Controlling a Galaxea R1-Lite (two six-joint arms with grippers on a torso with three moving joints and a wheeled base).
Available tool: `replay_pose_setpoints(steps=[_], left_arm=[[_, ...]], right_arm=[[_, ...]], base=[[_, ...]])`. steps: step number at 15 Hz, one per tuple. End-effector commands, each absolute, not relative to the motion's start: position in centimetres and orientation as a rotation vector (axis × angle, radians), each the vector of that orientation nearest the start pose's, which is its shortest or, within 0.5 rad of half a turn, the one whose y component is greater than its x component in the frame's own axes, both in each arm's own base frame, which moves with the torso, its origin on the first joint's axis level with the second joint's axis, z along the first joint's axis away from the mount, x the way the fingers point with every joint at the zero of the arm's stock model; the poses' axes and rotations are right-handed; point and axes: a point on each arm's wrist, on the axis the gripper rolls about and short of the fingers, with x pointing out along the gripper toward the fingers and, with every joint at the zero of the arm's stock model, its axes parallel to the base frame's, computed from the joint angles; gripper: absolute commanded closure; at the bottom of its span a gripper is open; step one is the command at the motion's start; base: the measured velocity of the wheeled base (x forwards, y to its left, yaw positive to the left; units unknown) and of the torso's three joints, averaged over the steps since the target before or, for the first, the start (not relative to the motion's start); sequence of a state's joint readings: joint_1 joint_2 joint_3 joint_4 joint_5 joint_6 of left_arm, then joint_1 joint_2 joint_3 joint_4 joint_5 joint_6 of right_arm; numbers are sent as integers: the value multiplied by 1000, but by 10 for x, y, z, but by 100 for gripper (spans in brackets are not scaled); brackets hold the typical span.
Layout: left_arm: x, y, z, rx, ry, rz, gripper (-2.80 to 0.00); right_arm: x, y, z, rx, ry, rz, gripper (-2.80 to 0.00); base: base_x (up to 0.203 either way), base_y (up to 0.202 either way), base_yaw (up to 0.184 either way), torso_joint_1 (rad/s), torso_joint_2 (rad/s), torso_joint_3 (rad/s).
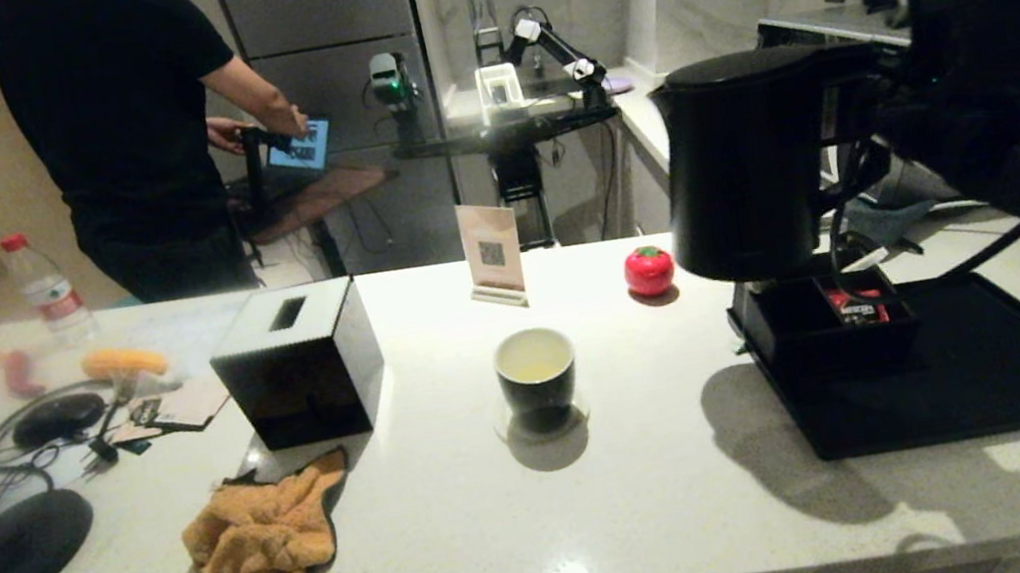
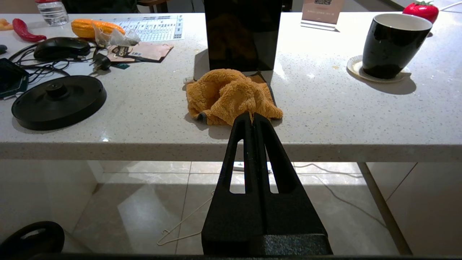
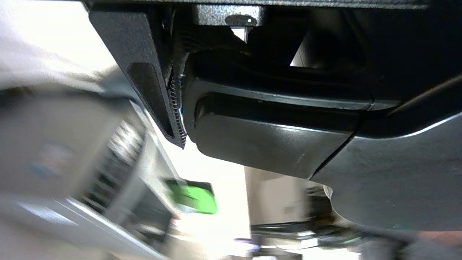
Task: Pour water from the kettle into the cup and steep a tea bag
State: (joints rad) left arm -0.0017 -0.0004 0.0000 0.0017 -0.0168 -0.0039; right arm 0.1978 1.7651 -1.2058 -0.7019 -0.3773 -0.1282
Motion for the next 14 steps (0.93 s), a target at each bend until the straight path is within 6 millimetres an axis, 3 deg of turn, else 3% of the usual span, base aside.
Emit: replay_pose_setpoints(steps=[1,6,10,14], left_arm=[[-23,0,75,-5,2,-18,0],[-23,0,75,-5,2,-18,0],[-23,0,75,-5,2,-18,0],[-23,0,75,-5,2,-18,0]], right_arm=[[332,19,290,-30,-141,-302,0],[319,-53,274,43,-104,-509,0],[309,-85,257,37,-95,-618,0],[303,-104,234,34,-89,-677,0]], base=[[0,0,0,0,0,0],[0,0,0,0,0,0],[0,0,0,0,0,0],[0,0,0,0,0,0]])
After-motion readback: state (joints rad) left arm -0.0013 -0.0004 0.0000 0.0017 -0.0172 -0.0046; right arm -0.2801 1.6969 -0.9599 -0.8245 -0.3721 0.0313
